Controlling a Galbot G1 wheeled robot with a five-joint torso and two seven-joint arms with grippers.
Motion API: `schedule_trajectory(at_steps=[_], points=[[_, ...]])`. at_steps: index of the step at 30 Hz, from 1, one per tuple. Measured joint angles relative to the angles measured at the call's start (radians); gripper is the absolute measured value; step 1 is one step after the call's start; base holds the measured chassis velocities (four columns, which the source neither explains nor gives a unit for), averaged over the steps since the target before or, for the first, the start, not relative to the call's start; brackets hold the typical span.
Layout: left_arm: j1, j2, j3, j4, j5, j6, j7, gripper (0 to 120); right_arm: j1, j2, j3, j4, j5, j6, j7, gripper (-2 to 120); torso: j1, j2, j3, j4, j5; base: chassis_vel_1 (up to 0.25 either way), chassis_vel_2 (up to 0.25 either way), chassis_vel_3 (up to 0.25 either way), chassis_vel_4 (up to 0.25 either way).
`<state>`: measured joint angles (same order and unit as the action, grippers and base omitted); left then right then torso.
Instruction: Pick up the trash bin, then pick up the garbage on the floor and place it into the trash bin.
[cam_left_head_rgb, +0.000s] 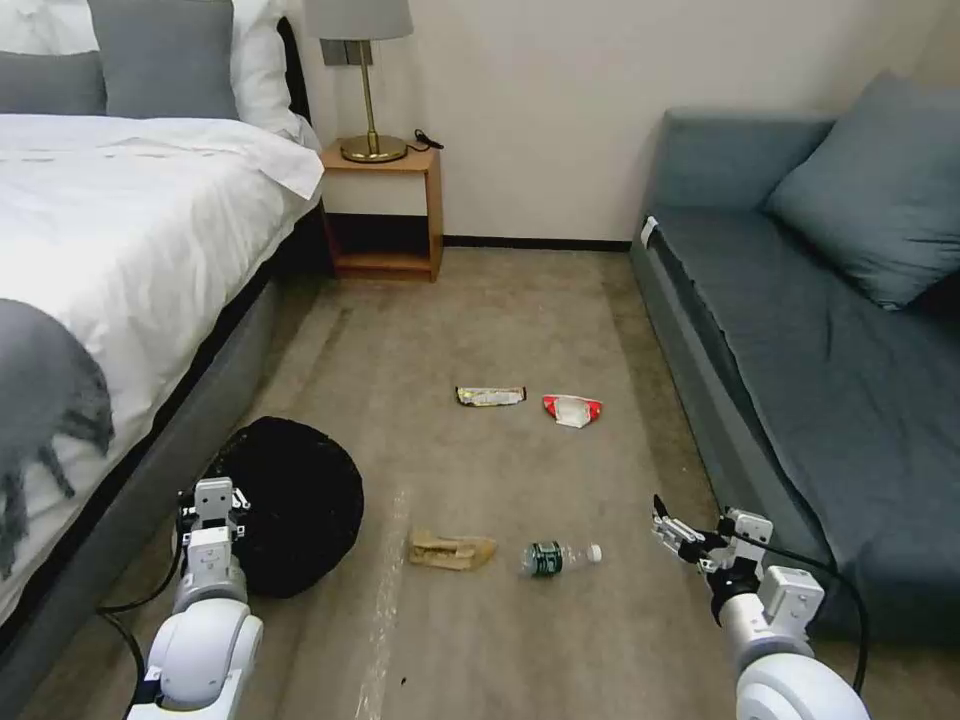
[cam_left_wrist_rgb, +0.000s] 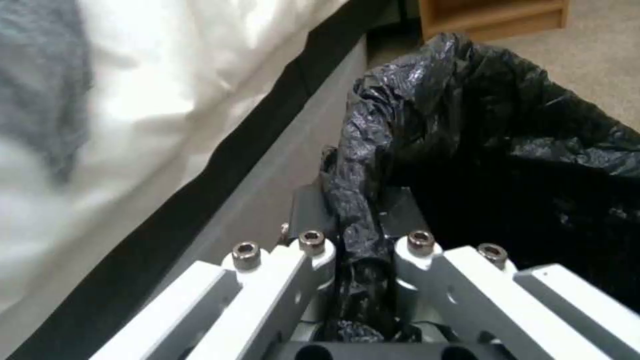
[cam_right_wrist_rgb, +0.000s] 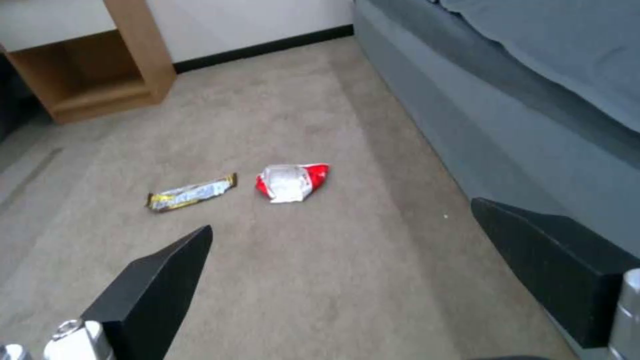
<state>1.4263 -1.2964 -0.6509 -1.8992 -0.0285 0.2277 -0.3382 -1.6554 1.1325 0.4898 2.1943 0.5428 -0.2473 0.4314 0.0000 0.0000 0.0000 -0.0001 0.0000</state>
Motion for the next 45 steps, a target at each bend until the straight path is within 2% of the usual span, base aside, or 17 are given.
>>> schedule_trajectory(at_steps=[13,17,18,21,24,27,29,30,32,35,37,38,40,41,42,45], points=[[-0.006,-0.002,0.006,-0.01,0.003,-0.004,0.005,5,-0.002,0.0,-0.017,-0.018,-0.047,0.012,-0.026,100,0.0,0.0,0.0,-0.0003,0.0,-0.146,0.137,0.144,-0.141],[-0.01,0.016,0.015,-0.011,0.003,-0.009,0.009,5,0.044,-0.086,-0.005,-0.023,-0.054,-0.059,-0.121,100,0.0,0.0,0.0,0.0,0.0001,-0.09,0.104,0.1,-0.081],[-0.01,0.016,0.015,-0.011,0.003,-0.009,0.009,5,0.044,-0.086,-0.005,-0.023,-0.054,-0.059,-0.121,100,0.0,0.0,0.0,0.0,0.0001,-0.063,0.093,0.084,-0.056],[-0.012,0.027,0.02,-0.019,0.01,-0.011,0.013,5,0.125,-0.176,-0.019,-0.048,-0.046,-0.102,-0.171,100,0.0,0.0,0.0,0.0001,0.0001,-0.021,0.01,0.014,-0.019],[-0.009,0.028,0.02,-0.027,0.015,-0.011,0.014,5,0.163,-0.209,-0.038,-0.06,-0.029,-0.122,-0.191,100,0.0,0.0,0.0,0.0001,0.0001,0.0,0.0,0.0,0.0],[0.01,0.022,0.028,-0.065,0.032,-0.011,0.014,5,0.269,-0.287,-0.124,-0.087,0.017,-0.168,-0.256,100,0.0,0.0,0.0,0.0003,0.0002,0.0,0.0,0.0,0.0],[0.015,0.018,0.03,-0.072,0.035,-0.011,0.014,5,0.289,-0.301,-0.147,-0.093,0.025,-0.172,-0.268,100,0.0,0.0,0.0,0.0001,0.0003,0.0,0.0,0.0,0.0],[0.024,0.01,0.032,-0.088,0.045,-0.01,0.014,5,0.336,-0.332,-0.207,-0.107,0.048,-0.18,-0.282,100,0.0,0.0,0.0,-0.0003,-0.0001,0.0,0.0,0.0,0.0],[0.03,0.004,0.035,-0.098,0.053,-0.01,0.014,5,0.371,-0.352,-0.248,-0.116,0.063,-0.188,-0.291,100,0.0,0.0,0.0,0.0005,0.0002,0.0,0.0,0.0,0.0],[0.04,-0.004,0.071,-0.124,0.095,-0.009,0.014,5,0.459,-0.423,-0.363,-0.149,0.071,-0.203,-0.373,100,0.0,0.0,0.0,0.0007,0.0002,0.0,0.0,0.0,0.0],[0.034,-0.002,0.087,-0.125,0.108,-0.009,0.014,5,0.46,-0.427,-0.369,-0.152,0.069,-0.206,-0.385,100,0.0,0.0,0.0,0.0006,0.0001,0.0,0.0,0.0,0.0],[0.033,-0.003,0.104,-0.13,0.127,-0.01,0.014,5,0.473,-0.424,-0.393,-0.165,0.068,-0.216,-0.397,100,0.0,0.0,0.0,-0.0013,-0.0007,0.0,0.0,0.0,0.0],[0.055,-0.015,0.107,-0.148,0.143,-0.016,0.015,4,0.528,-0.403,-0.469,-0.205,0.068,-0.233,-0.412,100,0.0,0.0,0.0,-0.0011,0.0004,0.0,0.0,0.0,0.0],[0.075,-0.024,0.106,-0.159,0.153,-0.022,0.016,4,0.566,-0.387,-0.529,-0.238,0.058,-0.238,-0.421,100,0.0,0.0,0.0,-0.0003,0.0001,0.0,0.0,0.0,0.0],[0.075,-0.024,0.106,-0.159,0.153,-0.022,0.016,4,0.566,-0.387,-0.529,-0.238,0.058,-0.238,-0.421,100,0.0,0.0,0.0,-0.0003,0.0001,0.0,0.0,0.0,0.0],[0.114,-0.045,0.095,-0.186,0.185,-0.041,0.015,4,0.636,-0.334,-0.66,-0.311,0.023,-0.236,-0.436,100,0.0,0.0,0.0,0.0004,0.0004,0.0,0.0,0.0,0.0]])
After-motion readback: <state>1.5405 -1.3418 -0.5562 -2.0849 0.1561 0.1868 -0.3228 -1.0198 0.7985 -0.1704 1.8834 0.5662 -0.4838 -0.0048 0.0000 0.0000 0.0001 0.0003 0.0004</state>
